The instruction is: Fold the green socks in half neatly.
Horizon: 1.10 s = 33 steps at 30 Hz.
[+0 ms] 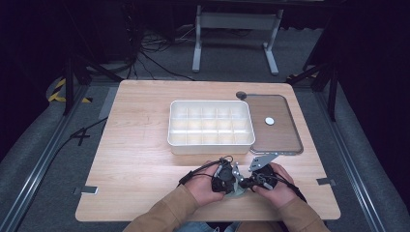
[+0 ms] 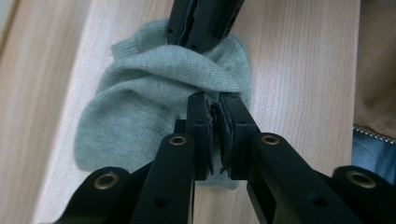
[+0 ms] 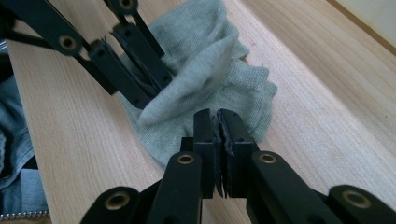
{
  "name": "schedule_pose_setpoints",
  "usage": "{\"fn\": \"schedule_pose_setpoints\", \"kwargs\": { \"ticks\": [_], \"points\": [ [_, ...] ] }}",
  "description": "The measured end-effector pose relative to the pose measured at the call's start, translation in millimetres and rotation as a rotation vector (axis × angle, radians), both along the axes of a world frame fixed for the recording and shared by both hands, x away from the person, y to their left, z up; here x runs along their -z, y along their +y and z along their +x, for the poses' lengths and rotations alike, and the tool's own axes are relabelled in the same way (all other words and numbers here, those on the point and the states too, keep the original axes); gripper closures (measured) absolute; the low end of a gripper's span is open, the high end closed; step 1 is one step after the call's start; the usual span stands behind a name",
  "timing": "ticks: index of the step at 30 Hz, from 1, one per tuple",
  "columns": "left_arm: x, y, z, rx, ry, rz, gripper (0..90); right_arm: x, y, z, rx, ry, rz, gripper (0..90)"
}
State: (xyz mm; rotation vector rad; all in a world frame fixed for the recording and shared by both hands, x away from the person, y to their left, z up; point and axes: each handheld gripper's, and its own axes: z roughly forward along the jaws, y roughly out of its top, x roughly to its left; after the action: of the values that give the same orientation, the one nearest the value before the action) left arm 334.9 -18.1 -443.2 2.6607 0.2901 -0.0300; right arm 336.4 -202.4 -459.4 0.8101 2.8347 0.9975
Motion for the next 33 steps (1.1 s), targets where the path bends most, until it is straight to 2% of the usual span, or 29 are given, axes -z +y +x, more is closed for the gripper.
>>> {"fn": "schedule_pose_setpoints", "kwargs": {
  "ticks": [4,5,9,10,11,16,19,22,26,27,29,33],
  "points": [
    [-1.2,1.3,-0.8,0.009,-0.004,-0.007,82.3,-0.6,-0.4,0.4,-0.001,0.003,0.001,86.0],
    [-4.1,3.4,-2.6,0.006,0.001,-0.025,81.2,-1.8,-1.0,0.4,0.002,0.005,0.001,85.8],
    [-14.7,11.3,-3.4,0.001,0.007,-0.043,79.3,-13.1,-3.0,-2.0,0.003,-0.024,0.014,85.8],
    [-23.6,18.4,-3.1,-0.006,0.0,-0.052,79.4,-21.4,-4.0,-3.4,0.002,-0.041,0.026,85.8],
    [-23.6,18.4,-3.1,-0.006,0.0,-0.052,79.5,-21.4,-4.0,-3.4,0.002,-0.041,0.026,85.8],
    [-37.8,36.7,0.3,-0.049,-0.024,-0.06,79.9,-39.6,-0.9,-6.1,-0.008,-0.097,0.066,85.8],
    [-40.3,48.1,2.7,-0.088,-0.029,-0.062,80.0,-47.2,10.0,-5.3,-0.033,-0.122,0.094,85.8],
    [-40.5,55.4,2.0,-0.107,-0.041,-0.056,79.9,-45.5,24.3,-1.9,-0.064,-0.126,0.102,85.8],
    [-38.9,64.2,1.3,-0.13,-0.034,-0.052,79.7,-34.4,40.0,3.4,-0.101,-0.103,0.072,85.4],
    [-38.9,64.2,1.3,-0.13,-0.034,-0.052,79.7,-34.4,40.0,3.4,-0.101,-0.103,0.072,85.4],
    [-36.8,68.6,1.4,-0.153,-0.031,-0.047,79.7,-27.9,42.2,5.8,-0.103,-0.093,0.042,84.8],
    [-33.0,71.1,5.0,-0.161,-0.023,-0.031,79.7,-14.1,39.5,9.4,-0.095,-0.055,-0.006,83.0]
  ]
}}
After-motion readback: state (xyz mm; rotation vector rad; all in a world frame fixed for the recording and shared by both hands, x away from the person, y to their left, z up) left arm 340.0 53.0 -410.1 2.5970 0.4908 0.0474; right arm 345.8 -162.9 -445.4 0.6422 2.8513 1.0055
